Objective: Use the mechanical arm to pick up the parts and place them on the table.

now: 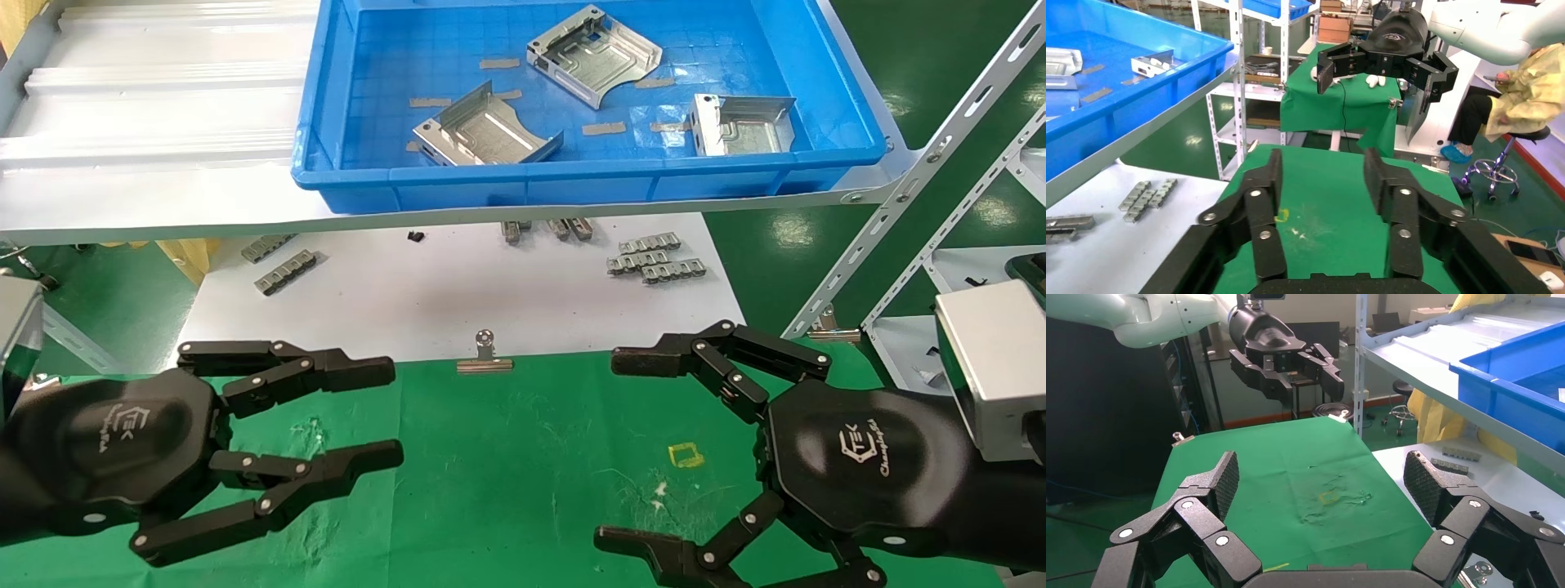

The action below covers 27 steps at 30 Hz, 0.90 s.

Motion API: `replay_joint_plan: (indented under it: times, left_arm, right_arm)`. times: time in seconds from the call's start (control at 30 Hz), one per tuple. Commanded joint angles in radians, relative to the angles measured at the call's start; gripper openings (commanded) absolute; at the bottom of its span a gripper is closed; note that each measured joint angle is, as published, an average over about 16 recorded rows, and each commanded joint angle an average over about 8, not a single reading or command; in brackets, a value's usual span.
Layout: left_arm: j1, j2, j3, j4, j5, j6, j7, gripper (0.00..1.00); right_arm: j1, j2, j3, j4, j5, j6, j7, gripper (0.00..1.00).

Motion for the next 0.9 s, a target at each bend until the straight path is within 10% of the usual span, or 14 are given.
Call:
replay_joint_plan:
  times: [0.03, 0.4, 0.9]
  left_arm:
    - [0.000, 0.000, 0.000, 0.000, 0.000, 0.000, 0.000, 0.00]
    - [0.000, 0.000, 0.000, 0.000, 0.000, 0.000, 0.000, 0.00]
    - [0.000, 0.000, 0.000, 0.000, 0.000, 0.000, 0.000, 0.00]
  right_arm:
    - [-0.002, 0.000, -0.001, 0.000, 0.000, -0.001, 0.001, 1.00]
    - [0.182, -0.072, 0.008, -0.067, -0.076, 0.120, -0.019, 1.00]
    - [0.650, -0.477, -0.249, -0.593, -0.644, 0.610, 0.066, 1.00]
